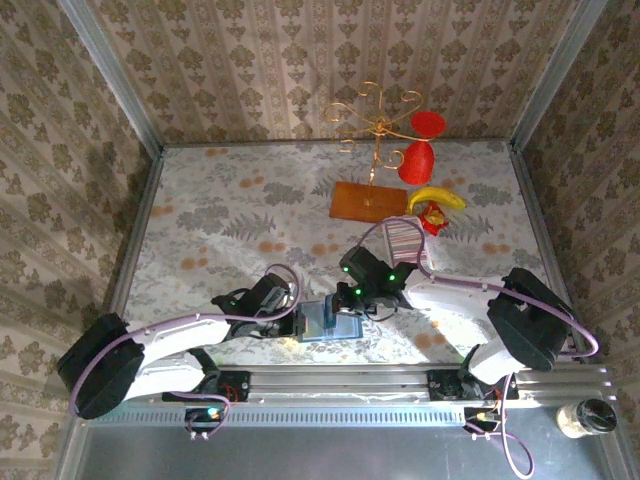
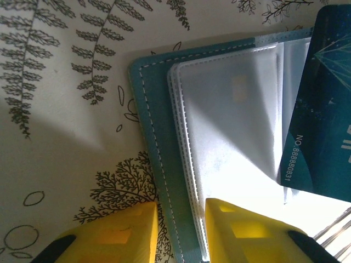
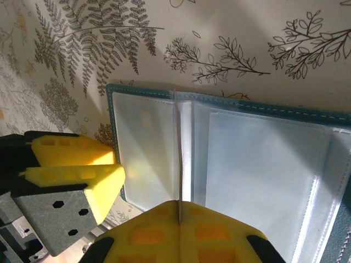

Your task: Put the credit cards into the card holder

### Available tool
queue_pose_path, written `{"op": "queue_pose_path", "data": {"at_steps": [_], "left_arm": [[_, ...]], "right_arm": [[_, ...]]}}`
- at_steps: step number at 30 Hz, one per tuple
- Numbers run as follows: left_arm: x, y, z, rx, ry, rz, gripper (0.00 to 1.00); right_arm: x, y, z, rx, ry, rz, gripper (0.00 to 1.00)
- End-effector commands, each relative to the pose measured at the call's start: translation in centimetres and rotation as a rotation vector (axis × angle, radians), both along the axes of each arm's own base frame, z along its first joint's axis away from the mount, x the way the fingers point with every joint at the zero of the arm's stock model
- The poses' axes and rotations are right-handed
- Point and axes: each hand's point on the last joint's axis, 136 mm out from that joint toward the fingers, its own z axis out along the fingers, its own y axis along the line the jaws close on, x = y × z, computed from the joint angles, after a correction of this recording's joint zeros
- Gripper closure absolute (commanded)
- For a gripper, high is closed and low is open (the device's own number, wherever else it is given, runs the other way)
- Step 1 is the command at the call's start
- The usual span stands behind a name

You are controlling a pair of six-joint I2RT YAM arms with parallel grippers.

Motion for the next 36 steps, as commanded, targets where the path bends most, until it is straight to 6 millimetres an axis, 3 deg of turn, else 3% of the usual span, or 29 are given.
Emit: {"op": "queue_pose_path", "data": {"at_steps": [1, 25, 32, 36], "left_arm": [[0.0, -0.6, 0.2, 0.0, -0.015, -0.029, 0.71], [-0.5, -0.1, -1.4, 0.059, 0.001, -0.049, 0.77], [-0.8, -0.2, -1.7, 0.067, 0.015, -0.059, 0.78], [-0.8, 0.0, -1.7, 0.067, 0.012, -0.05, 0.78]], "right_arm": [[-0.5, -0.2, -0.9, -0.005, 0.033, -0.007, 1.0], [-2.3, 0.6, -1.0, 0.084, 0.129, -0.005, 1.0], [-2.3, 0.3, -2.5, 0.049, 0.154, -0.013, 1.0], [-2.1, 0.2, -3.2, 0.008, 0.165, -0.006, 0.93]]}}
